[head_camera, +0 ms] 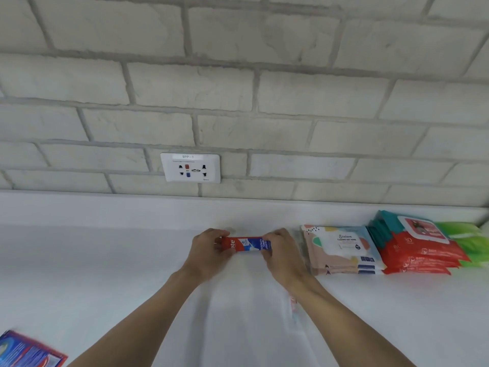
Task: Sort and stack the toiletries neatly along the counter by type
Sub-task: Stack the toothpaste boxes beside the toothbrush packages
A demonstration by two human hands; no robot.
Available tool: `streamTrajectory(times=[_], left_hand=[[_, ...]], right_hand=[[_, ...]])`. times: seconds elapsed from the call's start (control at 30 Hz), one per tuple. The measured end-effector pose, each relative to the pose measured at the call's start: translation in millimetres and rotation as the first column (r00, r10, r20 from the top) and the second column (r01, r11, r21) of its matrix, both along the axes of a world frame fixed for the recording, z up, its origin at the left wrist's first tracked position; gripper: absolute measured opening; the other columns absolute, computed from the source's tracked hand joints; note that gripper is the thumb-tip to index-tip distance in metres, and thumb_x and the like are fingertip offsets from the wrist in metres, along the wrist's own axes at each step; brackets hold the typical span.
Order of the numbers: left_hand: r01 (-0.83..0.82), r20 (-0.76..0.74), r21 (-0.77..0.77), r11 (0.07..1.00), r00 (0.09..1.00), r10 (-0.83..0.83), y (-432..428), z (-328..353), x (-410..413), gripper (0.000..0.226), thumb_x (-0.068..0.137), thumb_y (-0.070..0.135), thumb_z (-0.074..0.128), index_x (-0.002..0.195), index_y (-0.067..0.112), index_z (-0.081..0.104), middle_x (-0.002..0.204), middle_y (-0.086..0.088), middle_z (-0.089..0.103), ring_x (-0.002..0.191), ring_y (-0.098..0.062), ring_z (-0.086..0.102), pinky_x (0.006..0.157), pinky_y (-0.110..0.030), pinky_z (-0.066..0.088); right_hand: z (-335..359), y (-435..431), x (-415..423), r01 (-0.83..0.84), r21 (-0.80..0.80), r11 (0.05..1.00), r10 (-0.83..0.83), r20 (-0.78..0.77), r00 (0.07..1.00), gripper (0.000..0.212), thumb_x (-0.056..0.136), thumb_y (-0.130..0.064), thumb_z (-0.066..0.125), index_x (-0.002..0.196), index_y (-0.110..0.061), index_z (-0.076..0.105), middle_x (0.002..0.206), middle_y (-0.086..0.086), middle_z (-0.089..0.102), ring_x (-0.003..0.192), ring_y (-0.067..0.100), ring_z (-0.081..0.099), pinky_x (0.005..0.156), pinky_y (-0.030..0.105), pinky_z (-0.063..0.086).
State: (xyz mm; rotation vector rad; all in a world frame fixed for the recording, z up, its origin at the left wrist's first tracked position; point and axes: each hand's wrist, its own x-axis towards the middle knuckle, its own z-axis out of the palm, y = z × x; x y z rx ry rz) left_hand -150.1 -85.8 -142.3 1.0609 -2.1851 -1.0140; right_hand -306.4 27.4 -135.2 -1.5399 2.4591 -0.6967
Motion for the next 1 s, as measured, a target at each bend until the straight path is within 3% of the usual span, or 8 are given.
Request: streamTrajectory(times=[0.1,0.23,0.33,0.57,0.7,0.83,1.0], left_hand=[[0.076,0.072,-0.15,0.986,0.995,-0.066,-7,-3,-5,0.027,0.082,0.015,0.073,0.109,0.019,0.073,0.111,0.01,0.062,0.103,-0.006,0.059,0.092,-0.013,0.044],[0.146,0.165,-0.272,0.951,0.981,-0.103,-9,-8,-9,0.023,0.091,0.023,0.064,0.113,0.022,0.071,0.12,0.009,0.06,0.114,-0.012,0.045,0.093,-0.012,0.027],[0.115,0.147,-0.329,0.937,0.987,-0.07,-11,-12,-10,0.023,0.091,0.024,0.064,0.112,0.022,0.072,0.117,0.007,0.06,0.115,-0.015,0.038,0.094,-0.014,0.026],[0.051,0.114,-0.315,0.948,0.993,-0.015,-8,-15,-14,0.02,0.092,0.023,0.062,0.108,0.022,0.073,0.102,0.011,0.05,0.1,-0.015,0.037,0.09,-0.019,0.033],[0.018,0.077,-0.305,0.952,0.997,0.006,-4,-16,-13,0.021,0.093,0.022,0.06,0.11,0.021,0.073,0.101,0.009,0.05,0.095,-0.009,0.034,0.093,-0.021,0.033],[-0.02,0.064,-0.289,0.957,0.997,0.04,-1,-19,-14,0.021,0.092,0.022,0.062,0.11,0.021,0.073,0.106,0.003,0.055,0.099,-0.015,0.039,0.093,-0.022,0.037],[-0.072,0.045,-0.273,0.959,0.995,0.087,2,-21,-16,0.02,0.091,0.022,0.063,0.108,0.02,0.074,0.101,0.007,0.052,0.096,-0.014,0.038,0.09,-0.021,0.038]], right_hand=[[-4,-5,-4,0.022,0.013,1.0,-0.02,-0.091,0.996,0.026,0.093,-0.025,0.059,0.117,-0.018,0.064,0.111,0.003,0.058,0.104,0.018,0.051,0.088,0.026,0.043],[-4,-6,-7,0.056,0.007,0.998,-0.054,-0.157,0.986,0.028,0.094,-0.03,0.056,0.12,-0.021,0.064,0.116,0.002,0.055,0.108,0.018,0.049,0.091,0.026,0.038],[-3,-6,-8,0.055,-0.001,0.999,-0.054,-0.176,0.983,0.029,0.096,-0.03,0.053,0.121,-0.021,0.064,0.117,0.001,0.053,0.109,0.019,0.047,0.093,0.025,0.036],[-8,-5,-8,0.097,-0.059,0.994,-0.108,-0.23,0.967,0.025,0.096,-0.031,0.054,0.115,-0.022,0.067,0.114,-0.001,0.056,0.109,0.021,0.045,0.097,0.027,0.036],[-9,-5,-3,0.13,-0.066,0.989,-0.143,-0.25,0.958,0.024,0.094,-0.03,0.057,0.113,-0.022,0.067,0.116,0.001,0.053,0.109,0.023,0.046,0.095,0.029,0.039],[-11,-5,3,0.212,-0.078,0.974,-0.225,-0.226,0.948,0.025,0.092,-0.027,0.06,0.115,-0.021,0.067,0.124,0.006,0.05,0.116,0.029,0.043,0.1,0.036,0.039],[-11,-5,1,0.176,-0.06,0.983,-0.184,-0.19,0.964,0.026,0.095,-0.027,0.055,0.117,-0.021,0.067,0.119,0.002,0.053,0.113,0.025,0.044,0.095,0.028,0.04]])
